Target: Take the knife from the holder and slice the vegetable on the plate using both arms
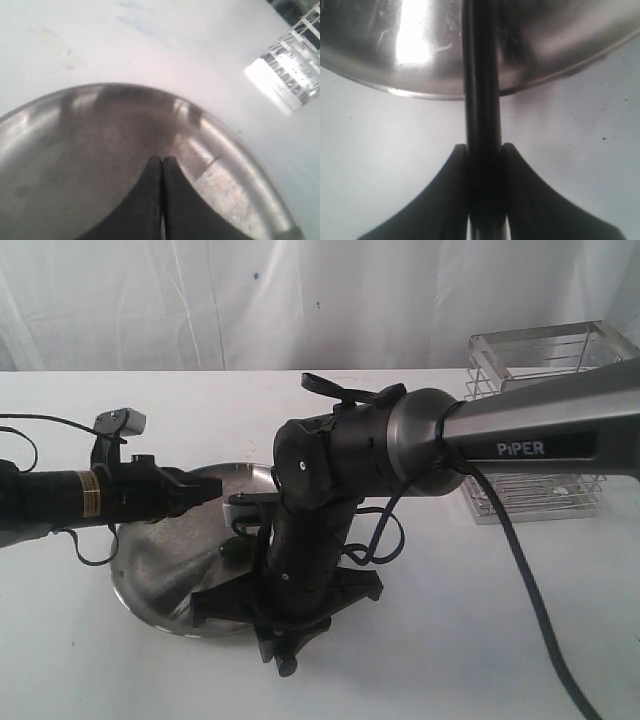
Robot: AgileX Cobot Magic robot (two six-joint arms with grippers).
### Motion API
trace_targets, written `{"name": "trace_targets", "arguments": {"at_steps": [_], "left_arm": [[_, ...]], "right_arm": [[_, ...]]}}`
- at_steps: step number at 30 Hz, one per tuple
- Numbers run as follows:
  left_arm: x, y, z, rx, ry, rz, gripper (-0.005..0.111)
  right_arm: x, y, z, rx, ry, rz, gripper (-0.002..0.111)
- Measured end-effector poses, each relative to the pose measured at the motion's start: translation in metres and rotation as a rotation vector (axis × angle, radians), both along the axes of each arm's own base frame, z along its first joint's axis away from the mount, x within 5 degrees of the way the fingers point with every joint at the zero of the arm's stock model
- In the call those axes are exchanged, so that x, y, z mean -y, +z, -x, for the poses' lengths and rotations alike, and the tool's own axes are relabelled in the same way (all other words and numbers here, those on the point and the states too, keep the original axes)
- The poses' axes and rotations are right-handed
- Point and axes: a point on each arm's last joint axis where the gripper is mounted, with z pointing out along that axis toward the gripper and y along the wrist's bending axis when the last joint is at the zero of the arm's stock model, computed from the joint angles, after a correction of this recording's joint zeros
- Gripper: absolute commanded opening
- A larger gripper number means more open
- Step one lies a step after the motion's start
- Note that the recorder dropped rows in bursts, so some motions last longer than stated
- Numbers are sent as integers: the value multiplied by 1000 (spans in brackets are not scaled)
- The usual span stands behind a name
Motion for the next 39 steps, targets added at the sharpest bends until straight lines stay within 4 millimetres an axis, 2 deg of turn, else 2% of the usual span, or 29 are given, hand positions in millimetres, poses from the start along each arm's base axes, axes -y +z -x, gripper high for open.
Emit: {"name": "trace_targets", "arguments": {"at_steps": [5, 11, 15, 19, 23, 32, 39], "left_arm": [[18, 3, 4, 50, -67, 6, 0], [36, -3, 9, 63, -118, -100, 0], [34, -9, 8, 47, -100, -191, 0], [33, -15, 8, 22, -89, -198, 0], [35, -23, 8, -27, -101, -166, 0], [36, -24, 9, -158, -68, -74, 0], [40, -23, 11, -202, -117, -38, 0]], "right_arm": [[0, 0, 0, 0, 0, 0, 0], [0, 0, 0, 2, 0, -1, 0], [0, 0, 0, 2, 0, -1, 0], [-2, 0, 2, 2, 6, -1, 0], [-2, 0, 2, 0, 6, 0, 0], [2, 0, 6, -41, 20, 34, 0], [6, -1, 11, -98, 43, 82, 0]]}}
